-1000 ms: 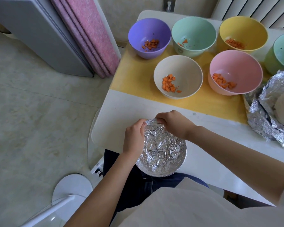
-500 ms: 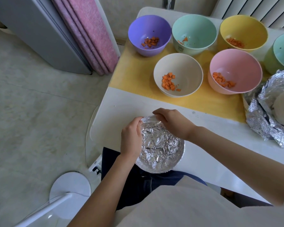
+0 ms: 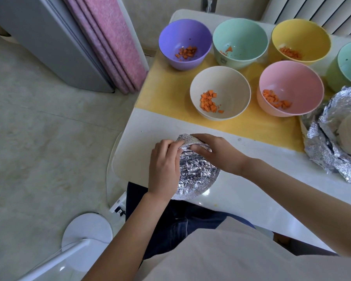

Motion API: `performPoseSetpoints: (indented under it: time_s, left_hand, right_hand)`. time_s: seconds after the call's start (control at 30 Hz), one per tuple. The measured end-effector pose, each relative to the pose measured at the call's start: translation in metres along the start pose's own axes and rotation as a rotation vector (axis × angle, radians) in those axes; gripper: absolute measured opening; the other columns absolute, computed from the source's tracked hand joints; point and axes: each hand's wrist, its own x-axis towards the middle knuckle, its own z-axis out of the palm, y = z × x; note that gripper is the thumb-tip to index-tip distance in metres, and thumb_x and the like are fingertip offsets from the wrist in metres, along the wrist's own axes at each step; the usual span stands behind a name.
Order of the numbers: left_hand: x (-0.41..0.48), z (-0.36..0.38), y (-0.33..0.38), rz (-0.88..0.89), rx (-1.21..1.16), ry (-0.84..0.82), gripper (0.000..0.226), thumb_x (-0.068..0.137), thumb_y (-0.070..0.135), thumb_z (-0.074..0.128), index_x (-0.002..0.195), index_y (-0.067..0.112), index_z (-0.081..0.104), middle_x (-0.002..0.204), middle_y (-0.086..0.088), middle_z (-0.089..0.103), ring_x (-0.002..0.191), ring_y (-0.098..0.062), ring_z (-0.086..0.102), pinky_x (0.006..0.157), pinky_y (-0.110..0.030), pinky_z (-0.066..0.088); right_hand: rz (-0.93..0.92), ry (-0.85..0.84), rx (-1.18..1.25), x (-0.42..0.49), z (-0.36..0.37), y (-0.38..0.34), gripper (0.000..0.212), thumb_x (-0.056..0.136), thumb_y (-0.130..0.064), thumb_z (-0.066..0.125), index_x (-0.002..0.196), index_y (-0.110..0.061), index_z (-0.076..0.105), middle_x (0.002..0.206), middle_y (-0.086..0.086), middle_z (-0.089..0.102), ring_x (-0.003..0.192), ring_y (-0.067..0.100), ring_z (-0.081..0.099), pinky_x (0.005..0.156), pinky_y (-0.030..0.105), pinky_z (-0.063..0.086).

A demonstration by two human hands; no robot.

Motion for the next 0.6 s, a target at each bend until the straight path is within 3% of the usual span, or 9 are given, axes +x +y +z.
performPoseSetpoints:
  time_s: [0.1,0.23,0.33,0.5,0.6]
  left_hand:
    - [0.0021,0.0,-0.0019,0.01,-0.005,-0.02,0.026,0.095,0.013,0.042,0.108,0.007,0.064,0.095,-0.007,0.054,0.086,-0.022,0.05,0.074,-0.038,0.045]
    - [0.0036,0.0015,-0.0017,0.019,-0.024,-0.027,0.028,0.094,0.011,0.04,0.109,0.008,0.064,0.094,-0.006,0.053,0.084,-0.023,0.051,0.073,-0.039,0.046]
    - [0.003,0.0025,-0.0027,0.027,-0.023,-0.021,0.028,0.094,0.011,0.041,0.109,0.008,0.064,0.092,-0.005,0.051,0.082,-0.023,0.051,0.072,-0.039,0.046]
    - [0.005,0.0037,-0.0037,0.033,0.008,-0.008,0.026,0.094,0.011,0.044,0.11,0.008,0.065,0.084,-0.007,0.052,0.08,-0.02,0.045,0.072,-0.034,0.041]
    - [0.0068,0.0041,-0.0038,0.021,0.013,-0.012,0.026,0.094,0.014,0.042,0.115,0.009,0.057,0.087,-0.007,0.053,0.083,-0.019,0.045,0.076,-0.032,0.04]
  right_hand:
    - [-0.044,0.027,-0.017,-0.0008,0.0003,0.0014,0.04,0.096,-0.032,0.048,0.13,-0.013,0.052,0.127,0.005,0.057,0.115,0.017,0.053,0.092,0.019,0.036]
    - [-0.076,0.051,-0.044,-0.0062,0.0002,0.0001,0.041,0.096,-0.032,0.048,0.133,-0.015,0.05,0.121,0.004,0.064,0.108,0.021,0.059,0.09,0.033,0.044]
    - [-0.08,0.035,-0.134,-0.008,0.0016,0.0023,0.044,0.097,-0.032,0.042,0.137,-0.015,0.045,0.115,0.008,0.065,0.103,0.026,0.06,0.083,0.029,0.042]
    - [-0.196,0.095,-0.217,-0.008,0.0003,-0.0012,0.037,0.098,-0.019,0.042,0.131,-0.005,0.052,0.126,0.011,0.059,0.116,0.029,0.055,0.098,0.036,0.043]
    - [-0.207,0.117,-0.261,-0.0067,-0.0026,-0.0068,0.034,0.095,-0.01,0.048,0.128,-0.005,0.056,0.117,0.014,0.065,0.104,0.034,0.062,0.086,0.041,0.051]
